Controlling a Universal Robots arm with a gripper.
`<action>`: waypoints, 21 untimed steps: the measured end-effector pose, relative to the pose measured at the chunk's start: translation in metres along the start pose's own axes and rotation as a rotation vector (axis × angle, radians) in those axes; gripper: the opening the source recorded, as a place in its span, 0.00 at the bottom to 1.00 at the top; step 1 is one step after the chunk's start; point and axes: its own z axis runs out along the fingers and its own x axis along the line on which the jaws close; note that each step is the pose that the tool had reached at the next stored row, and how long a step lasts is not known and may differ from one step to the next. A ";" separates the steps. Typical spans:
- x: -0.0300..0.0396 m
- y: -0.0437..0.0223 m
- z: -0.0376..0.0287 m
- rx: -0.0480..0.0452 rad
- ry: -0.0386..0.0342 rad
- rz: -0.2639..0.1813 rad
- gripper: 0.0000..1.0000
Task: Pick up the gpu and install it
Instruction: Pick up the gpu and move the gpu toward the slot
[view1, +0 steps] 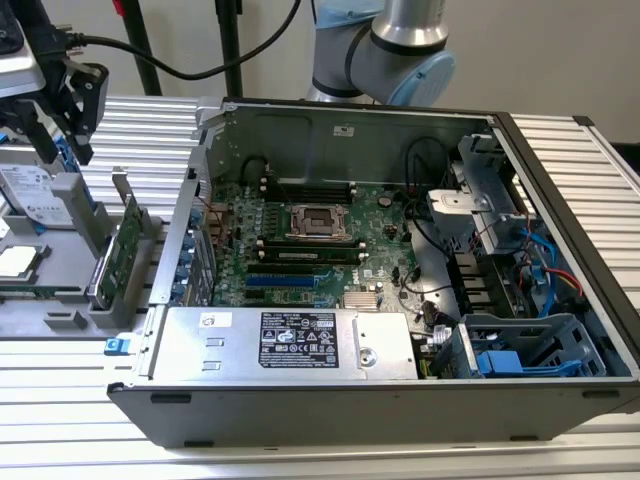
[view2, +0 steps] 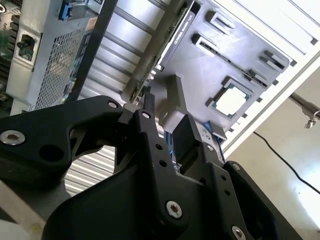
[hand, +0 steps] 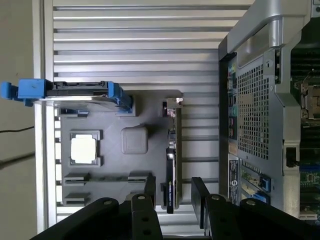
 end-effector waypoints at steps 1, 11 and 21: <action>0.0000 -0.0002 0.0001 0.0001 0.0000 0.000 1.00; 0.0000 -0.0014 0.0019 0.0001 0.0007 0.000 1.00; 0.0000 -0.0058 0.0088 0.0002 0.0010 0.000 1.00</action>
